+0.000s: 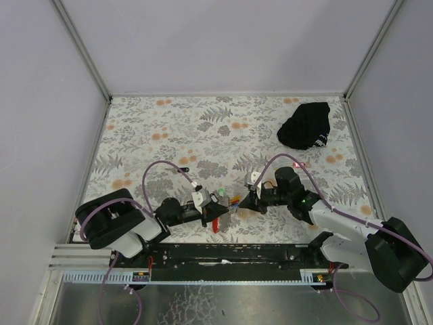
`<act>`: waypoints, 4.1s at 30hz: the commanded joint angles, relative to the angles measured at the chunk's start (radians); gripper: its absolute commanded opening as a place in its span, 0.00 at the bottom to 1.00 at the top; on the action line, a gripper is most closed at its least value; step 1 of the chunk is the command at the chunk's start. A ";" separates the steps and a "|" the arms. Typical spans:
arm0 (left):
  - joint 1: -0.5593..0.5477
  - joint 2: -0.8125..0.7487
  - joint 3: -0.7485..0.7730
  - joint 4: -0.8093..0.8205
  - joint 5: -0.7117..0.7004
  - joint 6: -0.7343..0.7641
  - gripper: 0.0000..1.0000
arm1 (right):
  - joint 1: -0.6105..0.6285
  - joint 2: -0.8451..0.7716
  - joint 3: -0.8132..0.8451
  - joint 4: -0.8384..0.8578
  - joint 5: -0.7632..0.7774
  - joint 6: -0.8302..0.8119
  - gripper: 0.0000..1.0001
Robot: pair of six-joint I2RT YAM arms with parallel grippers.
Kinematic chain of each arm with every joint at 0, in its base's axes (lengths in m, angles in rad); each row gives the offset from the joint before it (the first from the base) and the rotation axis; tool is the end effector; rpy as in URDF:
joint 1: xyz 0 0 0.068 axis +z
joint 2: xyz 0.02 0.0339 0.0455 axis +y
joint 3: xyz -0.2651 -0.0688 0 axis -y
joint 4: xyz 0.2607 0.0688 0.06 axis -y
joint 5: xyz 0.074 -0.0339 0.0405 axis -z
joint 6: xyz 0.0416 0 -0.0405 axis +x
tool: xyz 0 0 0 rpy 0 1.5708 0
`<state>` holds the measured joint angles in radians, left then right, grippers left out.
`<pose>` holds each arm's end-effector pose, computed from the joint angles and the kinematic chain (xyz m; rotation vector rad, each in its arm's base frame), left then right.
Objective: Put the keys on the keyring
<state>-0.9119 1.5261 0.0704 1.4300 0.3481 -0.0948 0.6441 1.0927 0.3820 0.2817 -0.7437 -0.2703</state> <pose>0.1178 -0.1753 0.1233 0.9288 1.4231 -1.0454 0.1669 0.1606 0.1808 -1.2983 1.5333 0.9794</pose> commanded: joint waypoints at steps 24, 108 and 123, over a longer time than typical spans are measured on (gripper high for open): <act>0.012 0.046 0.016 0.158 0.042 -0.028 0.00 | 0.065 0.049 0.051 0.046 -0.043 -0.027 0.00; 0.015 0.048 0.032 0.170 -0.063 -0.176 0.00 | 0.238 0.041 0.106 -0.063 0.163 -0.101 0.00; 0.014 0.019 0.019 0.165 -0.206 -0.328 0.00 | 0.319 0.062 0.126 -0.097 0.308 -0.127 0.00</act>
<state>-0.9016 1.5723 0.0780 1.4715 0.2390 -0.3717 0.9234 1.1507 0.4622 0.1913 -0.4397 -0.3862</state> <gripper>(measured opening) 0.008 0.010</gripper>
